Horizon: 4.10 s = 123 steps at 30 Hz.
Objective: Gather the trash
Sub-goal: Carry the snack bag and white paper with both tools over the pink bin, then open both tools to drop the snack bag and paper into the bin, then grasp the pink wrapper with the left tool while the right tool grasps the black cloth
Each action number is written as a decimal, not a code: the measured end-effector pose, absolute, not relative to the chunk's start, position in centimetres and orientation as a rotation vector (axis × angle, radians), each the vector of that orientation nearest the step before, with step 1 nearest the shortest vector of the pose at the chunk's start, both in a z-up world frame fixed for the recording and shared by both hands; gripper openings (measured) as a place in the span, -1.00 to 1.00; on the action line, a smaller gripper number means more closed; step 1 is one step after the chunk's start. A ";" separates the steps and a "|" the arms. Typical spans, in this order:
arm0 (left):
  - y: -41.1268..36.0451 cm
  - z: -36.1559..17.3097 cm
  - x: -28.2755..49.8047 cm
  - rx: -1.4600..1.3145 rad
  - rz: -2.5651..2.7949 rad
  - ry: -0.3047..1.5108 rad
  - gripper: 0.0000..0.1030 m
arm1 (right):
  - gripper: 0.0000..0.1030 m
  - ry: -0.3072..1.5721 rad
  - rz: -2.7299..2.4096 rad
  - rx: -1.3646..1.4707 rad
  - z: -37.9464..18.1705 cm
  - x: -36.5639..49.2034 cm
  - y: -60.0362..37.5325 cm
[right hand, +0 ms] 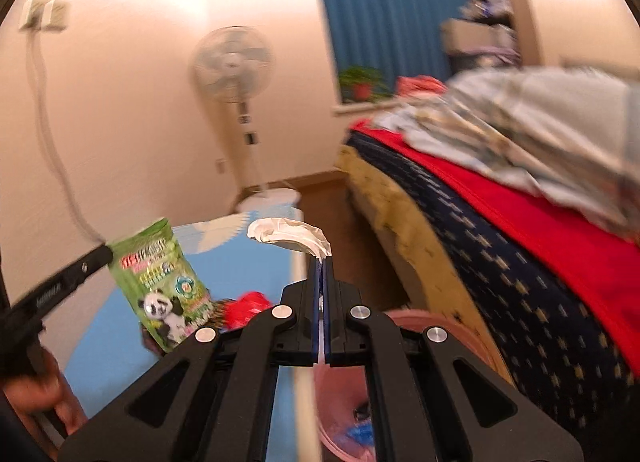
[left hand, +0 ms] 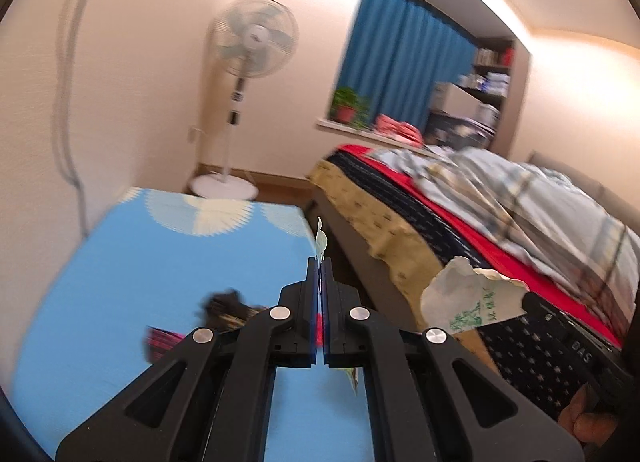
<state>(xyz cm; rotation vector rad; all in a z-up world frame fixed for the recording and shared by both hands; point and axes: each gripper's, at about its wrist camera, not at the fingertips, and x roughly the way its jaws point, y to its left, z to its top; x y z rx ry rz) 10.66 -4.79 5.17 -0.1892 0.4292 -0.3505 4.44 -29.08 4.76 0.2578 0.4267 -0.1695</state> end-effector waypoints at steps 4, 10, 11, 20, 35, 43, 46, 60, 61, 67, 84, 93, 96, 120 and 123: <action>-9.4 2.7 9.8 -0.159 -0.454 0.458 -0.98 | -0.98 0.464 -0.259 0.317 2.1 3.6 -31.4; -13.7 0.0 10.3 -0.106 -0.540 0.500 -0.98 | -0.98 0.512 -0.325 0.393 -0.9 3.9 -34.1; -14.1 -0.4 10.5 -0.104 -0.547 0.511 -0.98 | -0.98 0.524 -0.338 0.406 -1.6 4.0 -34.6; -17.8 -3.6 12.3 -0.048 -0.590 0.602 -0.98 | -0.98 0.599 -0.408 0.460 -6.3 4.8 -35.9; -21.2 -8.5 13.2 0.061 -0.614 0.806 -0.98 | -0.98 0.678 -0.443 0.513 -10.6 5.8 -36.5; -21.4 -8.5 13.3 0.065 -0.621 0.815 -0.97 | -0.97 0.664 -0.439 0.476 -10.2 5.9 -36.0; -21.4 -8.6 13.4 0.061 -0.624 0.822 -0.97 | -0.96 0.664 -0.441 0.457 -10.0 5.7 -35.8; -20.8 -8.1 13.2 0.039 -0.620 0.819 -0.94 | -0.84 0.651 -0.451 0.422 -9.1 5.2 -35.4; -20.7 -7.9 13.1 0.035 -0.621 0.815 -0.94 | -0.84 0.649 -0.447 0.419 -9.0 5.1 -35.4; -19.6 -6.3 12.7 0.009 -0.620 0.780 -0.92 | -0.40 0.617 -0.437 0.393 -8.0 4.7 -34.7; -14.6 -2.0 12.1 -0.093 -0.564 0.695 -0.52 | -0.05 0.577 -0.397 0.394 -6.0 4.2 -34.1; -11.6 -0.2 11.4 -0.119 -0.500 0.655 -0.52 | -0.05 0.521 -0.295 0.342 -2.2 4.6 -31.8; -9.0 0.6 11.4 -0.148 -0.426 0.630 -0.52 | -0.05 0.505 -0.235 0.316 -0.3 5.4 -30.8; 5.6 -4.4 11.3 -0.352 0.119 0.643 -0.52 | -0.45 0.599 0.324 0.229 1.1 19.0 -19.9; 5.2 -4.9 12.0 -0.331 0.102 0.640 -0.52 | -0.46 0.639 0.346 0.256 -1.0 20.4 -18.8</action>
